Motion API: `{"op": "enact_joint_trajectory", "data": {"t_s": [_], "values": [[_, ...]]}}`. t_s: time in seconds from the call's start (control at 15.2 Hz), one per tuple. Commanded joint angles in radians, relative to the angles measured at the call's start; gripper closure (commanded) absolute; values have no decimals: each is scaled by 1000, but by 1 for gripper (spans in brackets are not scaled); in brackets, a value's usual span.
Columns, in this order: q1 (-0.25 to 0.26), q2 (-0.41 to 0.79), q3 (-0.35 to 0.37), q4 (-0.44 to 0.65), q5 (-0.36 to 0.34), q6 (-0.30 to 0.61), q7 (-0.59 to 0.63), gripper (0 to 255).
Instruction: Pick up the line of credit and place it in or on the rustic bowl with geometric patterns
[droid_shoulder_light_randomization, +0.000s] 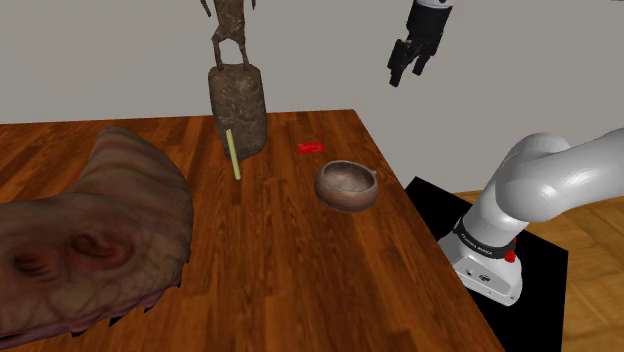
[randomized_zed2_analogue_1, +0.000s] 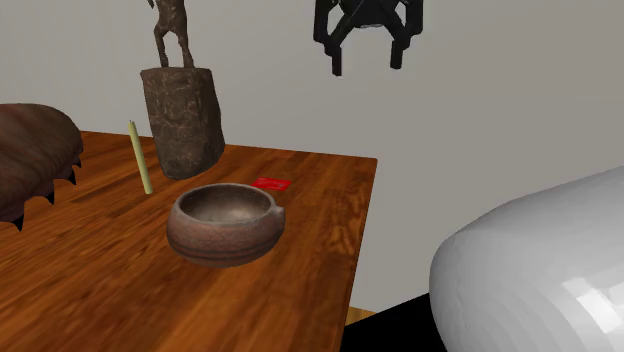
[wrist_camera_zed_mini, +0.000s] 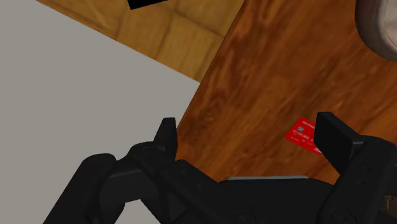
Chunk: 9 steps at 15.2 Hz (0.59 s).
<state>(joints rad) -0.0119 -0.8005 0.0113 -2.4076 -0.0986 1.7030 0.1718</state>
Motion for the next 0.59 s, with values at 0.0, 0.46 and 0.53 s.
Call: {"op": "enact_joint_trajectory", "data": {"t_s": [0.0,0.46,0.53], "values": [[0,0,0,0,0,0,0,0],[98,71,-141,-175,18,381,-271,0],[116,92,-162,-191,25,435,-314,0]]}}
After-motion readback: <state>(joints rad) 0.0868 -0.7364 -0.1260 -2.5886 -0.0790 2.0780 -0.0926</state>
